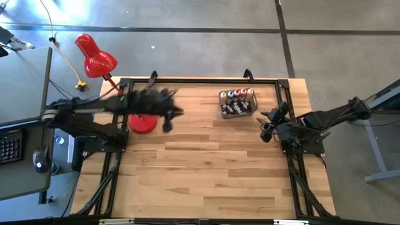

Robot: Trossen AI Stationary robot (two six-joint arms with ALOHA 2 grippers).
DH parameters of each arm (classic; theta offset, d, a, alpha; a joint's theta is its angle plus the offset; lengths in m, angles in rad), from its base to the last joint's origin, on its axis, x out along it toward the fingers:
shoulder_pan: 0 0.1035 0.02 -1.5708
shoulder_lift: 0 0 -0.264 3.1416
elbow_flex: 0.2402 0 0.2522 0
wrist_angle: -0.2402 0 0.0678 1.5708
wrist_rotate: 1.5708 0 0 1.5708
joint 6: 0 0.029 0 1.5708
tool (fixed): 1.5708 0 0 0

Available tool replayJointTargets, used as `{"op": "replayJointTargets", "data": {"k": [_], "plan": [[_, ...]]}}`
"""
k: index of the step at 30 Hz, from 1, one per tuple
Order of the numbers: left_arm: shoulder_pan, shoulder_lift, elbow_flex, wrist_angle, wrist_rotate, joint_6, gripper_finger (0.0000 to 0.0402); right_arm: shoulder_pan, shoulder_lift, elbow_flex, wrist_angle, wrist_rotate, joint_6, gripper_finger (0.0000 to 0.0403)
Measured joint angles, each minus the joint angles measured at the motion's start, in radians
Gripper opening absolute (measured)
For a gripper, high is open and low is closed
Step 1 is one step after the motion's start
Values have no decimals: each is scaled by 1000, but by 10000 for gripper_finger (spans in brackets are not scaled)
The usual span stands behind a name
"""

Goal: Pick & Place food coloring
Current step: Return to Home Position

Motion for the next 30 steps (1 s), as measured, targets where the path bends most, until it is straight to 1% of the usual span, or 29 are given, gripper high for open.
{"op": "replayJointTargets", "data": {"k": [1, 3, 5, 7, 10, 12, 13, 15, 17, 19, 20, 21, 23, 25, 26, 28, 30], "plan": [[-25, -63, -95, 63, -24, -13, 53, 14, -28, -15, 16, 7, -17, 154], [-69, -195, -265, 230, -104, -26, 53, 40, -93, -41, 53, 15, -46, 154], [-96, -342, -418, 320, -172, -27, 53, 64, -165, -73, 92, 33, -69, 154], [-117, -478, -538, 397, -172, -21, 52, 88, -237, -111, 134, 61, -85, 154], [-138, -660, -686, 535, -113, -3, 52, 117, -348, -188, 262, 62, -196, 154], [-147, -770, -779, 591, -74, -3, 52, 128, -409, -247, 411, 19, -319, 154], [-152, -815, -822, 620, -53, 3, 52, 131, -438, -275, 484, -21, -388, 154], [-151, -898, -905, 662, -22, 9, 52, 133, -488, -330, 634, -125, -538, 154], [-149, -974, -978, 680, -2, 9, 52, 133, -532, -389, 759, -261, -683, 154], [-149, -1035, -1028, 667, -4, 11, 52, 132, -566, -441, 838, -353, -781, 154], [-149, -1066, -1023, 637, -11, 9, 52, 131, -584, -460, 856, -359, -810, 154], [-150, -1088, -1023, 556, -27, 7, 52, 129, -603, -473, 862, -344, -820, 154], [-149, -1116, -1023, 527, -71, 9, 52, 124, -634, -488, 859, -271, -816, 154], [-149, -1129, -1023, 516, -116, 8, 52, 118, -636, -504, 845, -192, -796, 154], [-149, -1128, -1023, 530, -137, 7, 52, 117, -635, -514, 839, -180, -792, 154], [-149, -1125, -1023, 522, -156, -5, 52, 117, -631, -530, 845, -200, -791, 154], [-149, -1122, -1023, 485, -137, -43, 52, 116, -632, -541, 845, -236, -787, 154]]}}
